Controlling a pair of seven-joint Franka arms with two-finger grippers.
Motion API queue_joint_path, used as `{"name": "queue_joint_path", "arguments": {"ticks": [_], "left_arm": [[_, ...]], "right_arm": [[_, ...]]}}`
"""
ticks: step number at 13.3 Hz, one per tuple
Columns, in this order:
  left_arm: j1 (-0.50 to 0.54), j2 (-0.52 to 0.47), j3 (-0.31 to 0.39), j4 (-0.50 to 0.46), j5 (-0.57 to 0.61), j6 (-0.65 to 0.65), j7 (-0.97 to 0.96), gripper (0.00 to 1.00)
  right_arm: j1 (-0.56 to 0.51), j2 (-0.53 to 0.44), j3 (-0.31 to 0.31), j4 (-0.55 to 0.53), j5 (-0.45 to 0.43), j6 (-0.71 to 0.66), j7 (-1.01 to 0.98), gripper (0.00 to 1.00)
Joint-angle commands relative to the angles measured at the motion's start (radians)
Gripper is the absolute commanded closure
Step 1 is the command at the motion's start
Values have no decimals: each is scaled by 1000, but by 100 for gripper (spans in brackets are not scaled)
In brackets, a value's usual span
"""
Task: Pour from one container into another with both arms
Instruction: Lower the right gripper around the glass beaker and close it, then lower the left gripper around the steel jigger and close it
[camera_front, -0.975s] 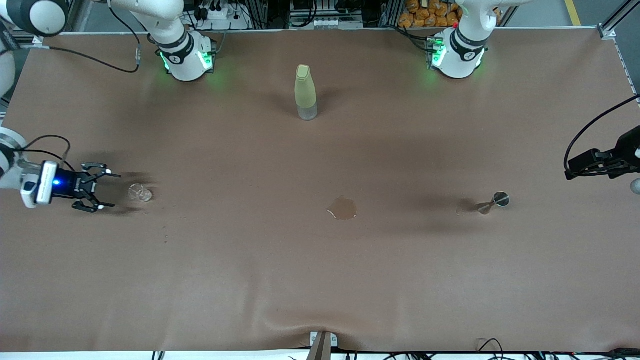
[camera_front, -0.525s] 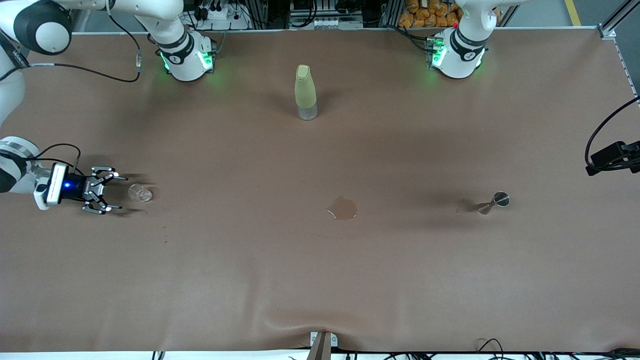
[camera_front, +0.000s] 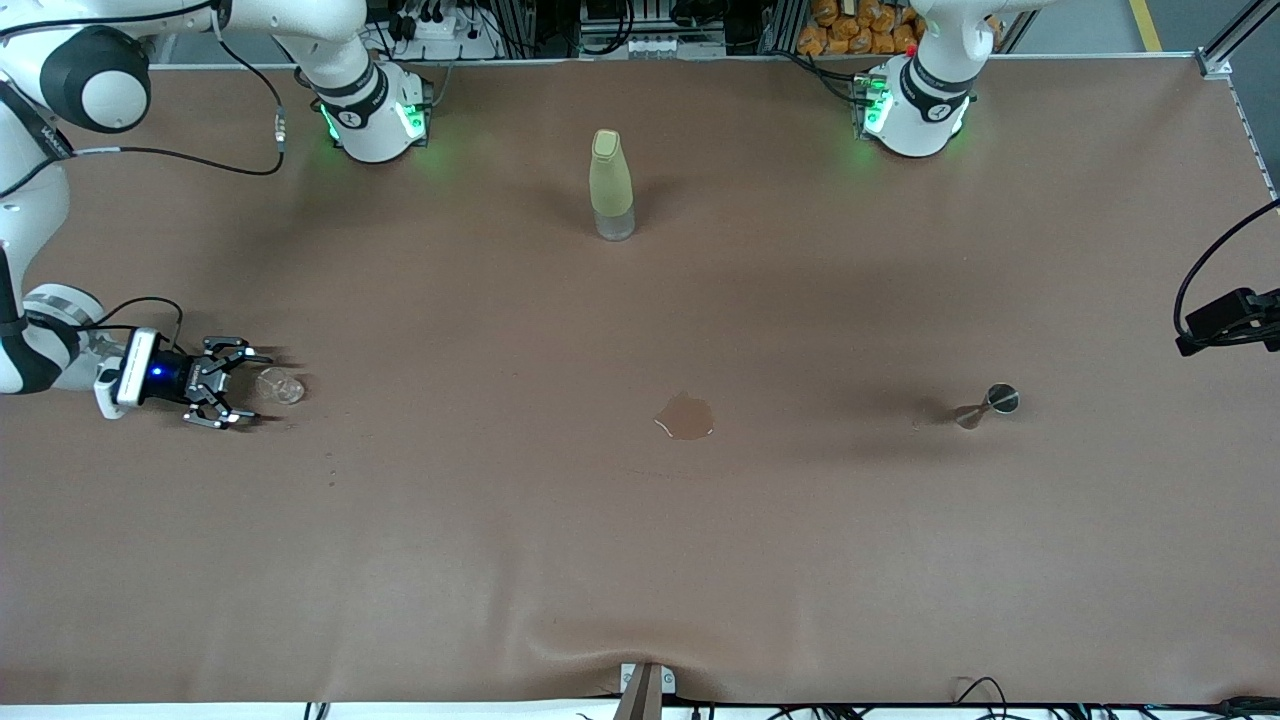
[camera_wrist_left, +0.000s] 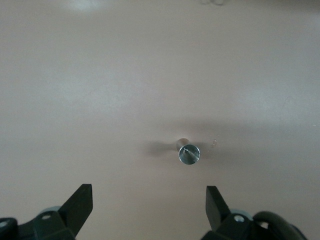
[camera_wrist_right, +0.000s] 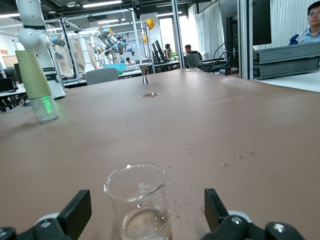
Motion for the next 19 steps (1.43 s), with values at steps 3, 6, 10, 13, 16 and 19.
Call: {"name": "queue_joint_path", "arguments": {"ticks": [3,6,10,13,16,19], "left_arm": [[-2,-5,-5,-4,-20,13,17,0],[11,3,-4,-4,-84,14,77,0],[27,15,-1,-7,-107,13,199,0],[28,32,-1,-10,-189,13,241,0],[53,60,-1,-8,-280,13,340,0],[76,87,1,-7,-369,11,433,0]], "right_arm": [[-5,41,26,23,19,-18,-32,0],[2,44,41,20,22,-16,-32,0],[-2,49,45,20,26,-18,-31,0],[-5,49,45,20,25,-18,-31,0],[-7,49,45,20,25,-18,-28,0],[-8,49,45,20,25,-18,-23,24]]}}
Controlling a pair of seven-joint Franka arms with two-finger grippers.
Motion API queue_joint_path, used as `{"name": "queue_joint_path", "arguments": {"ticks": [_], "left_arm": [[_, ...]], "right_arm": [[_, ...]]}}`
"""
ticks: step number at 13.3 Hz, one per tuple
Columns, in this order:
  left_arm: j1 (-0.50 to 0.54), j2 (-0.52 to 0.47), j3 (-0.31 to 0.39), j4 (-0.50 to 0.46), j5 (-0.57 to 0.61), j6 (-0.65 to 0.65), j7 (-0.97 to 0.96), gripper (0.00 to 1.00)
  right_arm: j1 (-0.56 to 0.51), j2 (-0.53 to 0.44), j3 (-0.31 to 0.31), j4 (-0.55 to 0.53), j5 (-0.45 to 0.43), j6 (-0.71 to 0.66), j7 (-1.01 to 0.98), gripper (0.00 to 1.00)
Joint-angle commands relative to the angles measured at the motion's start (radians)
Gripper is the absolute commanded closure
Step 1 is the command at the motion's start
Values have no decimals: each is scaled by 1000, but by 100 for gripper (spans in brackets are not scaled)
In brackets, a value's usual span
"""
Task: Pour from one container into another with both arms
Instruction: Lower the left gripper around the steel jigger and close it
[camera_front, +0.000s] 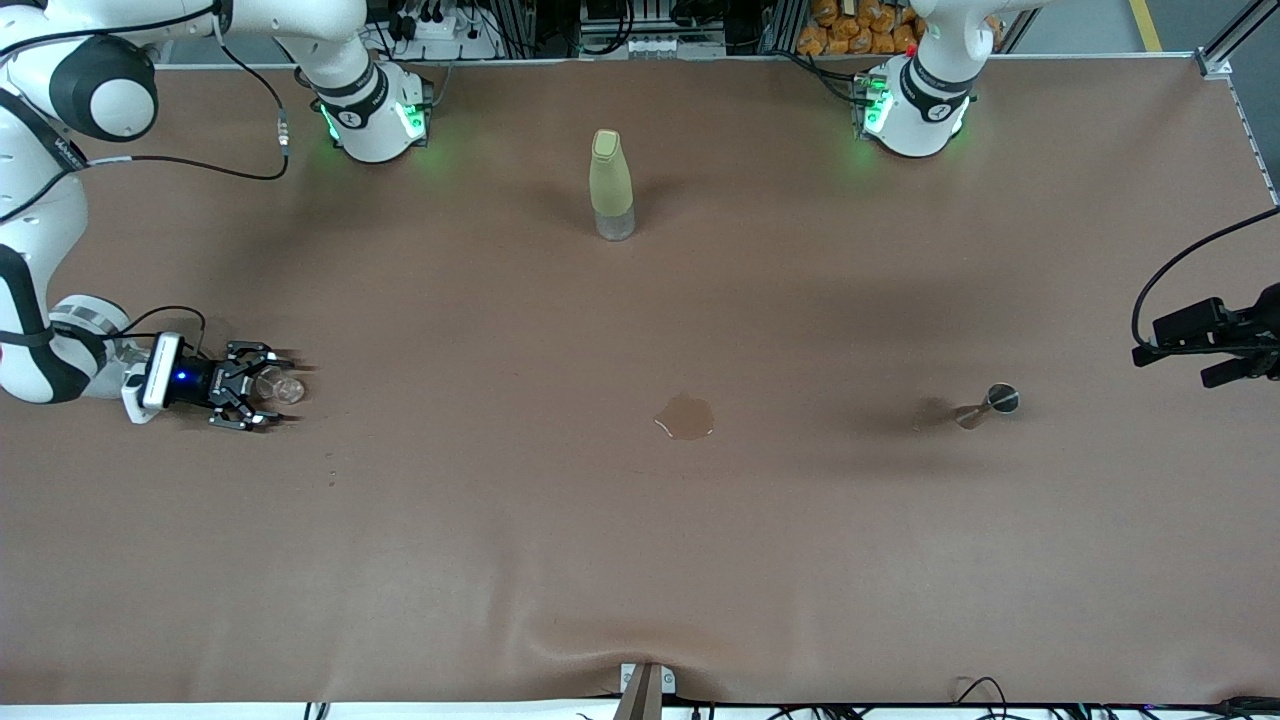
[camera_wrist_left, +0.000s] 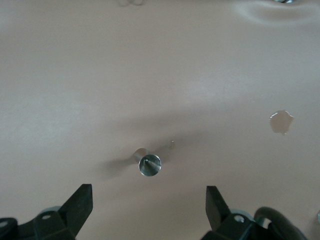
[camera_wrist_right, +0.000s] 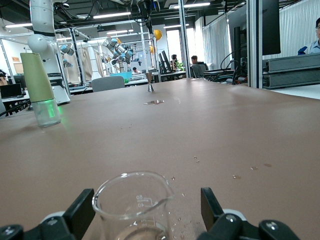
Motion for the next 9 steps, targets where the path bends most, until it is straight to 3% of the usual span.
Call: {"name": "queue_joint_path", "arguments": {"ticks": [1,4,7,9], "left_arm": [[18,27,-2,3,-79,4,95,0],[21,62,-3,-3,-162,-2,493,0],[50,97,-5,-11,-222,-13,664,0],[78,134,-5,-25,-275,-61,818,0]], "right_arm": [[-10,17,2,20,17,-16,4,31],[-22,17,2,22,17,-16,7,40],[-32,17,2,25,17,-16,8,32],[-41,17,2,23,16,-16,10,33]]}}
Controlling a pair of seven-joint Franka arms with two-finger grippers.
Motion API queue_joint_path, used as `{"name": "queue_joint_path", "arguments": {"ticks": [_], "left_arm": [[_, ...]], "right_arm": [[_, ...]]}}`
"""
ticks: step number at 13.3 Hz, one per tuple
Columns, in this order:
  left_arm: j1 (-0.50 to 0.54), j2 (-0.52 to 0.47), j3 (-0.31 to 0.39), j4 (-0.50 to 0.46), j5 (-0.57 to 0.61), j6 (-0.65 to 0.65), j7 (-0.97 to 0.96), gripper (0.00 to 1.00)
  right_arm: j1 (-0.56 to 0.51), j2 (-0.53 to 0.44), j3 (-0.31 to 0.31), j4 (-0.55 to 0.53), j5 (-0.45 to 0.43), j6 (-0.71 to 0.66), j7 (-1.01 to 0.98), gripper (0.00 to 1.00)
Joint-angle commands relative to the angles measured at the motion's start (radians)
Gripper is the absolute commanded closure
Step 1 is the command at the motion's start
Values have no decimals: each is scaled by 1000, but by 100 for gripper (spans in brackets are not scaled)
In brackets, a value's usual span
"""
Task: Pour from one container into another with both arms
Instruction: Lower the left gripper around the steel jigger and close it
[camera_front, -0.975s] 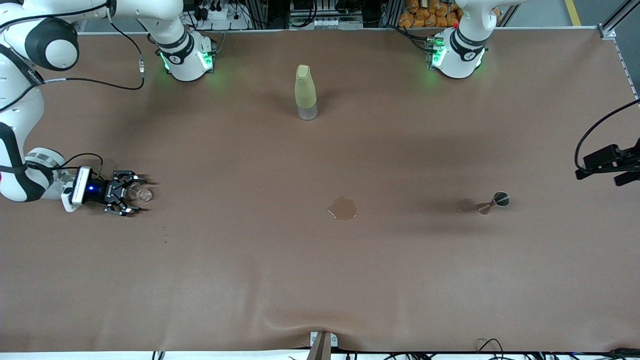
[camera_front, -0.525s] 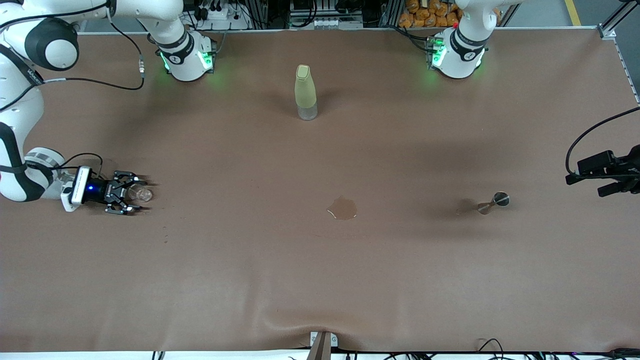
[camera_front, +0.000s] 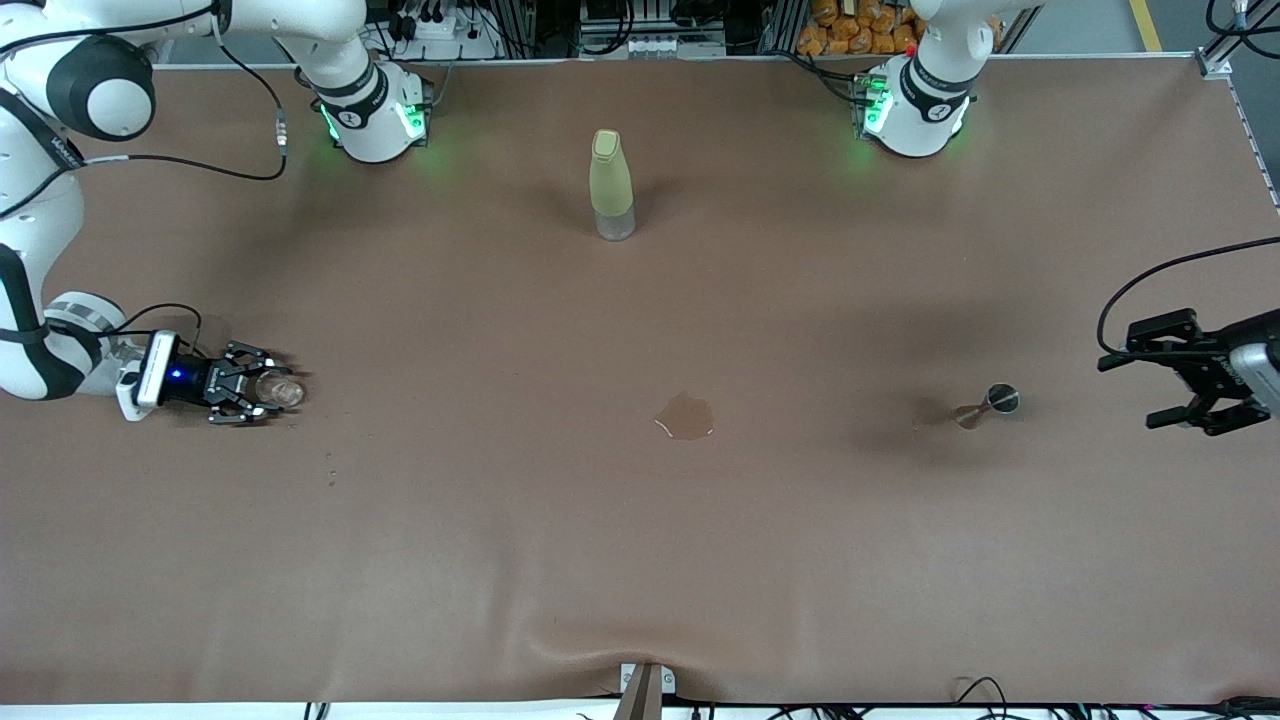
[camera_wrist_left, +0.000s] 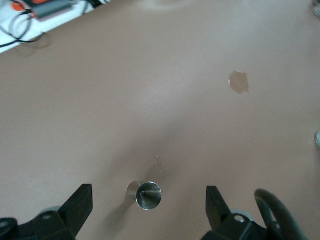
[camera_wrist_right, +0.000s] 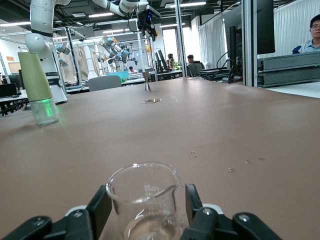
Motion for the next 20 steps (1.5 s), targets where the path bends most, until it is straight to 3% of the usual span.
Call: {"name": "queue_joint_path", "arguments": {"ticks": [1,3,6,7,8,9,13,16,20], "left_arm": [[41,39,-3,-11,-76,-48,201,0],[73,74,-4,-15,-95,-59,348,0],[157,146,-4,-18,-191,-117,574,0],[160,158,-4,-18,-198,-117,634,0],[160,169,-4,-18,-199,-117,674,0],[169,192,-4,-17,-201,-117,709,0],[199,270,-4,-22,-279,-117,886,0],[222,327,-4,-20,-316,-119,913,0],[234,396,-4,-18,-372,-119,914,0]], "right_arm": [[-26,17,10,19,15,-16,10,39],[-23,17,10,19,15,-16,13,49],[-20,17,10,19,16,-16,13,50],[-19,17,10,20,16,-16,11,58],[-20,17,10,22,16,-16,13,73],[-17,16,12,23,18,-16,13,79],[-9,-19,62,26,36,-16,129,80],[9,-46,120,52,38,-8,227,80],[86,-104,131,72,72,-5,368,80]]}}
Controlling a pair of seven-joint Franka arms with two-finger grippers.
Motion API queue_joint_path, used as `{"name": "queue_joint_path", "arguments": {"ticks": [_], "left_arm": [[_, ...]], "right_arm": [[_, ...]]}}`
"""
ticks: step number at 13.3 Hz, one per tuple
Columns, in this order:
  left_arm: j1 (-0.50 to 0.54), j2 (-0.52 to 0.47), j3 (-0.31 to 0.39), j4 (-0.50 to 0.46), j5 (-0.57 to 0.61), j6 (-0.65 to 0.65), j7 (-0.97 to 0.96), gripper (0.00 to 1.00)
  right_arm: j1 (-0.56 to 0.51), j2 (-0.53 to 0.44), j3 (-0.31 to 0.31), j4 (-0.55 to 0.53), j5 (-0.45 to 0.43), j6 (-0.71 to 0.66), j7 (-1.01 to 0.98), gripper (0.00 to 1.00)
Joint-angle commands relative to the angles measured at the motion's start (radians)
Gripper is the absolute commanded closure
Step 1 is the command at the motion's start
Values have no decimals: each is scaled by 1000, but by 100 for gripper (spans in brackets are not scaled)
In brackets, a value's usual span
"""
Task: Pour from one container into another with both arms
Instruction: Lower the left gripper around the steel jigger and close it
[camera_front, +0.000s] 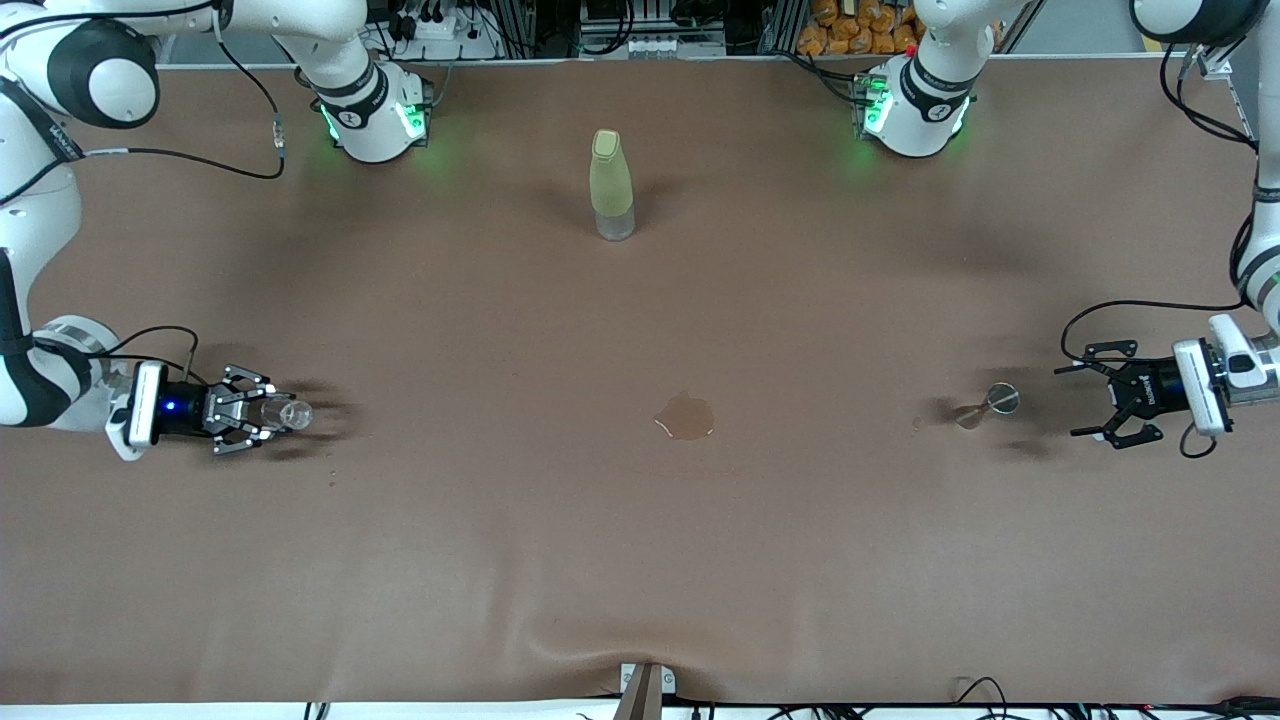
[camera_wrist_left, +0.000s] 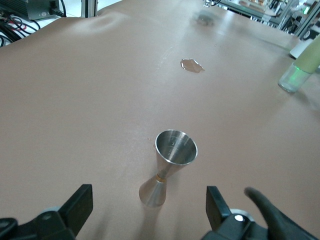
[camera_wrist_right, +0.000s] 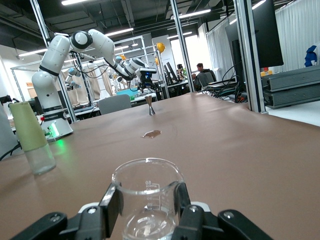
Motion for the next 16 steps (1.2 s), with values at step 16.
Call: {"name": "queue_joint_path", "arguments": {"ticks": [16], "left_arm": [[3,118,-26,-45,-88,-79,148,13]], "right_arm": [[151,-79,7,102,8,-1,231,82]]}}
